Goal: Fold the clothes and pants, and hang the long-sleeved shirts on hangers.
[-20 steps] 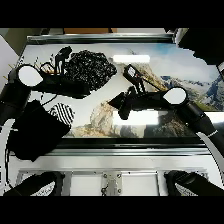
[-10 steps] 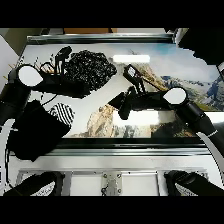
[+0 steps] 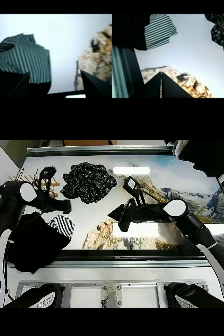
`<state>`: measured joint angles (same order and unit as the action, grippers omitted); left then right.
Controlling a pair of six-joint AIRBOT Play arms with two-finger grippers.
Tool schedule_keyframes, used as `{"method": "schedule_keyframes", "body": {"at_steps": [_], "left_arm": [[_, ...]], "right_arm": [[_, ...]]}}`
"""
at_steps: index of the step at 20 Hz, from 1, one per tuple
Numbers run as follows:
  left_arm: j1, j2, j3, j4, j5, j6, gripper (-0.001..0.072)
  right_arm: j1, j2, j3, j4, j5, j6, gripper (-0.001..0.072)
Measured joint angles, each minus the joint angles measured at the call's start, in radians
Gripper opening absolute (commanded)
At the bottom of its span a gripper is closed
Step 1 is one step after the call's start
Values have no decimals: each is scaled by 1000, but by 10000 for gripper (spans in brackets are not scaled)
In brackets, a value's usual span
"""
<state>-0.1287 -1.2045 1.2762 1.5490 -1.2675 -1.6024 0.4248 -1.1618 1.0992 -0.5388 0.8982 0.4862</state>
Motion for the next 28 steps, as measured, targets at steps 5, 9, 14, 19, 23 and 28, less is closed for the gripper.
{"method": "schedule_keyframes", "body": {"at_steps": [5,9,14,19,23,28], "left_arm": [[196,-2,-224,157,113,-84,703],[311,-3,-356,189,248,-127,704],[357,-51,-415,201,347,-145,565],[364,-124,-369,202,295,-156,13],[322,-61,-269,156,206,-116,13],[119,120,-106,-1,94,-55,13]], "right_arm": [[0,0,0,0,0,0,21],[0,0,0,0,0,0,20],[0,0,0,0,0,0,20],[0,0,0,0,0,0,21],[0,0,0,21,5,0,21],[-16,8,2,81,34,-11,20]]}}
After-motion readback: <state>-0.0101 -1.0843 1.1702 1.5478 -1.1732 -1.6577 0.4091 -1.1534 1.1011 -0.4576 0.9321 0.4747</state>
